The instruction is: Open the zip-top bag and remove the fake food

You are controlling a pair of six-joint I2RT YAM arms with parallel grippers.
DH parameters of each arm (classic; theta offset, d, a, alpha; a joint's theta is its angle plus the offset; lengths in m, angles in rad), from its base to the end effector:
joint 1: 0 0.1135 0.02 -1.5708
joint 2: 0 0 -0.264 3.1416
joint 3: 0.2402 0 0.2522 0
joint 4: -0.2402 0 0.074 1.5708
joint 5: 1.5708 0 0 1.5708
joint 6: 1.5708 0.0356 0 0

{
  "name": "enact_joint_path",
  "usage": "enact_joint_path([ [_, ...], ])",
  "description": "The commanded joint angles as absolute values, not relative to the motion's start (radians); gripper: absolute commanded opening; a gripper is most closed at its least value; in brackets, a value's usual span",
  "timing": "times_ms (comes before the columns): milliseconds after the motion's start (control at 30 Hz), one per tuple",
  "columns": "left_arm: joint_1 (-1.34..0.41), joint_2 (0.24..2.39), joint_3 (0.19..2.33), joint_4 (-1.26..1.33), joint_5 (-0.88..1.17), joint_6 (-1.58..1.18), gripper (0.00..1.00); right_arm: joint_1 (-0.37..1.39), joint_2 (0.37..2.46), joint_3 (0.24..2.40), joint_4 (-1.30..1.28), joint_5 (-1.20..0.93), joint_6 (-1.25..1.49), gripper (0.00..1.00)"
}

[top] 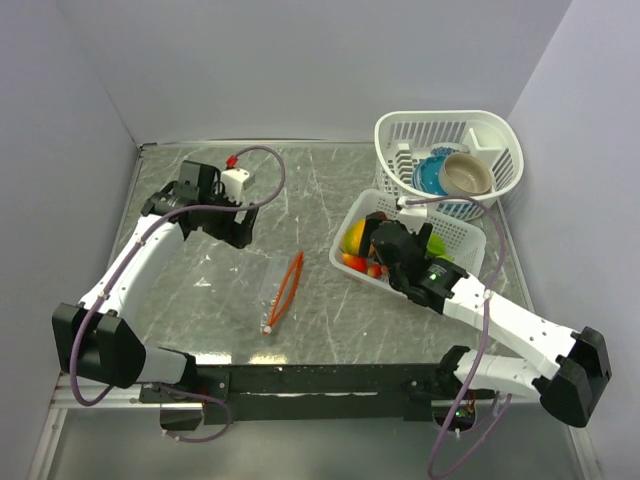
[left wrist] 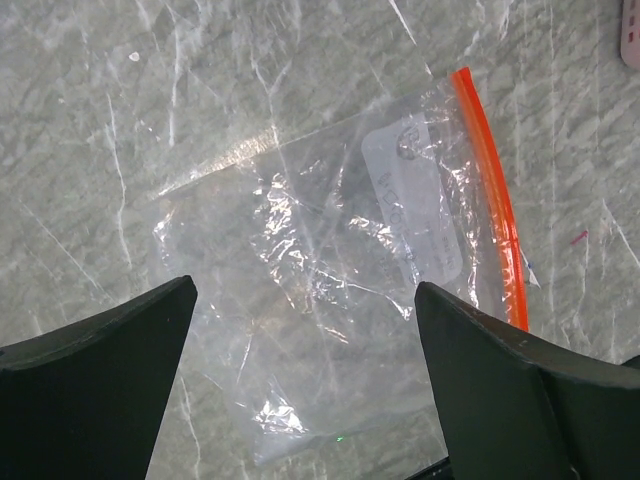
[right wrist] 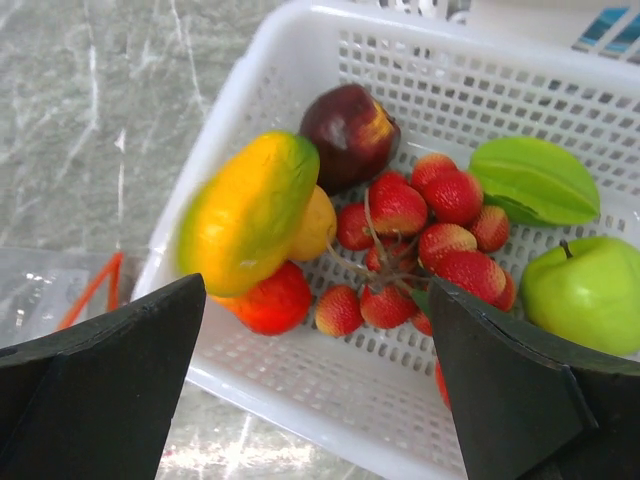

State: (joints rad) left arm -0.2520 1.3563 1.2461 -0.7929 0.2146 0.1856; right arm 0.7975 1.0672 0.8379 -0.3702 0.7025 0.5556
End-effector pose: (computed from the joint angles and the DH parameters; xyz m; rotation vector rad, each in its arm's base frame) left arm 0.2705 -0.0775 0.3187 0.6253 2.3874 -0.2939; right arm 0.1759 0.1473 0.2904 0.1413 2.0122 0.0886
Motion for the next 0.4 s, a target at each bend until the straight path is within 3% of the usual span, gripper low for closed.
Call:
enact_joint_path([
  [0, -0.250, 1.335, 1.236, -0.784, 0.241, 0.176, 0.99, 0.792, 1.049, 0.904, -0.408, 0.693, 0.519, 1.00],
  [367, -0.239, 1.321, 1.240, -0.750, 0.247, 0.141, 0.99, 0.792, 0.918, 0.871, -0.374, 0.627, 0.433, 1.00],
])
